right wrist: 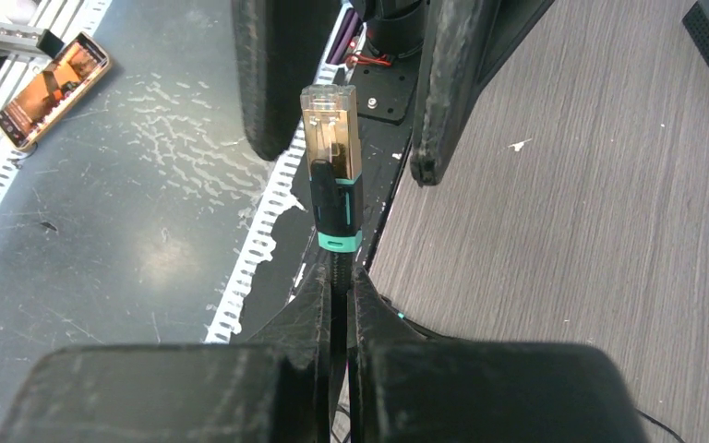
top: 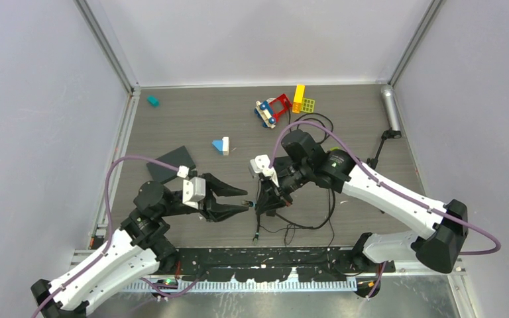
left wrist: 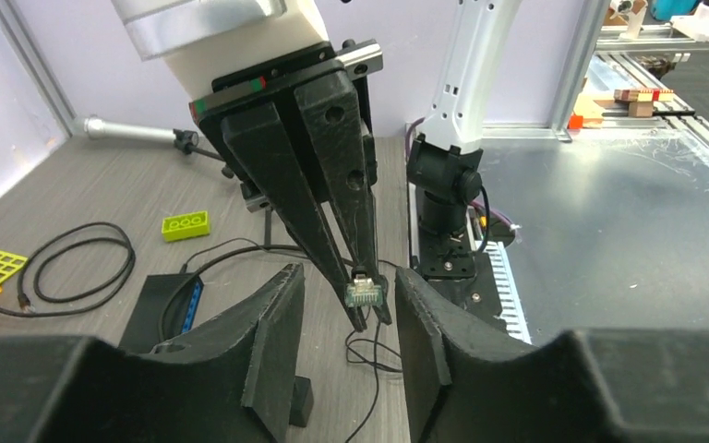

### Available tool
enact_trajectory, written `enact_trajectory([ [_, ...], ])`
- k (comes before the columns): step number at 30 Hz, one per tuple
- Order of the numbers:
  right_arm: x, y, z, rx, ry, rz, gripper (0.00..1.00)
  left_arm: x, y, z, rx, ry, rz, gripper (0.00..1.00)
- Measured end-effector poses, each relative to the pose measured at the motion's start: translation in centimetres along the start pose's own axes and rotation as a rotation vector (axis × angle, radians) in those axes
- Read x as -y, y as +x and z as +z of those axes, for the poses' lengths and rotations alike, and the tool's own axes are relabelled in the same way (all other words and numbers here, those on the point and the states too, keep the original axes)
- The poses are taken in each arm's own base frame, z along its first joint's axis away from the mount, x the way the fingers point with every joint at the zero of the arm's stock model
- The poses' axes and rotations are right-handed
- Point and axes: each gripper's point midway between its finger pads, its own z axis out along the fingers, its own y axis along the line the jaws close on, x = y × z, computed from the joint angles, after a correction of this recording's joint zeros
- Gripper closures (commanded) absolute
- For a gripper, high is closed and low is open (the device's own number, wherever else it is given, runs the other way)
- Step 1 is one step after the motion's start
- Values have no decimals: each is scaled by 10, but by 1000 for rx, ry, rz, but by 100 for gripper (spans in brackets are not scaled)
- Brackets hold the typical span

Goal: Insert the plug into the switch port
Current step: Pick up the connector from the center of the board.

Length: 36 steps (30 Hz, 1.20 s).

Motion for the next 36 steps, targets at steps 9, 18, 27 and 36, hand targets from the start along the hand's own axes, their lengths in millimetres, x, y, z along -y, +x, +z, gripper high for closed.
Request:
enact_trajectory([
  [9,-2,1,-1,15,13,-3,92,2,9,2,-30,21,-35,100],
  [18,4,4,-4,72,117,-52,61,-1,3,0,-11,-13,-46,100],
  [27,32,-11,-11,412,371,-108,60,-14,2,-15,77,-167,-89,100],
  [36,41,-44,-10,672,353,-69,67,-24,-12,-21,143,-243,-83,100],
])
